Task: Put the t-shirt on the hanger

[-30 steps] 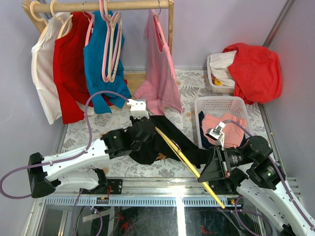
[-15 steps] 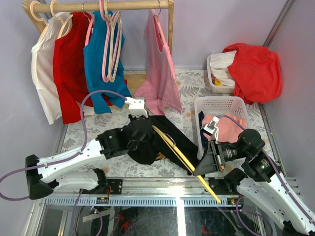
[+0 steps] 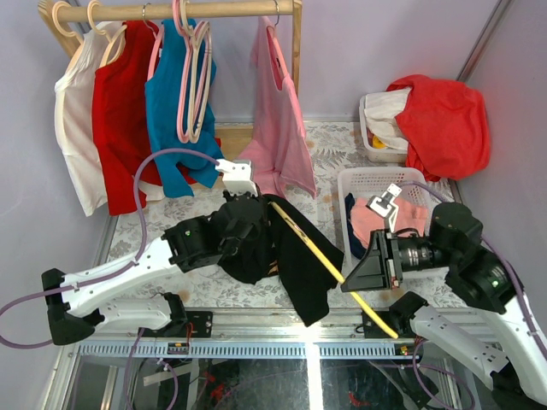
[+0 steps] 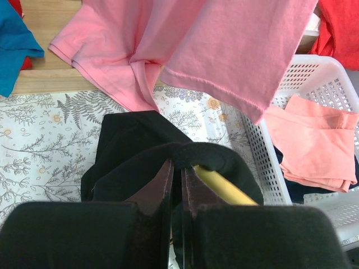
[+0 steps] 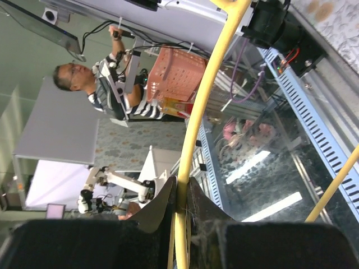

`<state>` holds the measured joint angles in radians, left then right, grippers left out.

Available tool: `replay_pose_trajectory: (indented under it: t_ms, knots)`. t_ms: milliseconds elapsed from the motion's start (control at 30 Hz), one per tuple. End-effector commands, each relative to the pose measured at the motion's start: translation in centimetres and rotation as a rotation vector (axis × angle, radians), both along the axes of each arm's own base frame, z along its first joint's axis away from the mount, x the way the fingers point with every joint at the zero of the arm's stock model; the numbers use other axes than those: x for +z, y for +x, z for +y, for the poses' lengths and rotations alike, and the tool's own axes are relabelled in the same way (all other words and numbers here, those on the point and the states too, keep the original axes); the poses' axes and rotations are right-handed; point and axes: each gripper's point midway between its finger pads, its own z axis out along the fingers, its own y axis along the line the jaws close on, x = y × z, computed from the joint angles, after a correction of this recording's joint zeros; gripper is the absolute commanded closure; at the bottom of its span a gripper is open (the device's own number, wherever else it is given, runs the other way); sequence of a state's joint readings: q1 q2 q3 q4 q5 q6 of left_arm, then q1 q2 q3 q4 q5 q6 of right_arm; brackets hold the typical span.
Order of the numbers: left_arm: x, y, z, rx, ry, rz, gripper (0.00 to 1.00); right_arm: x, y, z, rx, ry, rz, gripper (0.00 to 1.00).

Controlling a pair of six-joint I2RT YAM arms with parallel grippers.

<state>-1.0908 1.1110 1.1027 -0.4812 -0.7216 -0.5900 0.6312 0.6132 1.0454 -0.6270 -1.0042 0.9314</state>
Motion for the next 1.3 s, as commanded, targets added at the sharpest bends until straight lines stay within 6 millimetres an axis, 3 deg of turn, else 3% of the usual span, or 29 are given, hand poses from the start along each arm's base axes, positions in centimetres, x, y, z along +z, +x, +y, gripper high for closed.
replay_pose_trajectory:
  t_ms: [0,233,600,867,1100,1267]
  knots:
    - [1.1,0.3,0.2,-0.001,0.017,-0.016,1.0,0.8,-1.9,-1.8,-0.005,-0.074,-0.004,1.0]
    - [0.4,0.4,0.0,-0.008,0.037,-0.005,1.0,1.3,-2.5,-2.5,-0.015,-0.095,-0.03,1.0]
    - [0.5,0.1,-0.8,-0.058,0.049,0.005,1.0,-0.8,-2.0,-2.6,-0.008,-0.147,-0.059,1.0]
    - [-0.1,-0.1,-0.7,-0.064,0.08,0.027,1.0,0.9,-1.7,-3.0,-0.02,-0.17,-0.131,1.0]
    - [-0.7,-0.1,-0.9,-0.069,0.102,0.041,1.0,2.9,-3.0,-2.6,0.027,-0.038,-0.121,1.0]
    - [-0.2,-0.2,-0.9,-0.078,0.09,0.035,1.0,2.7,-3.0,-2.3,0.047,0.009,-0.125,1.0]
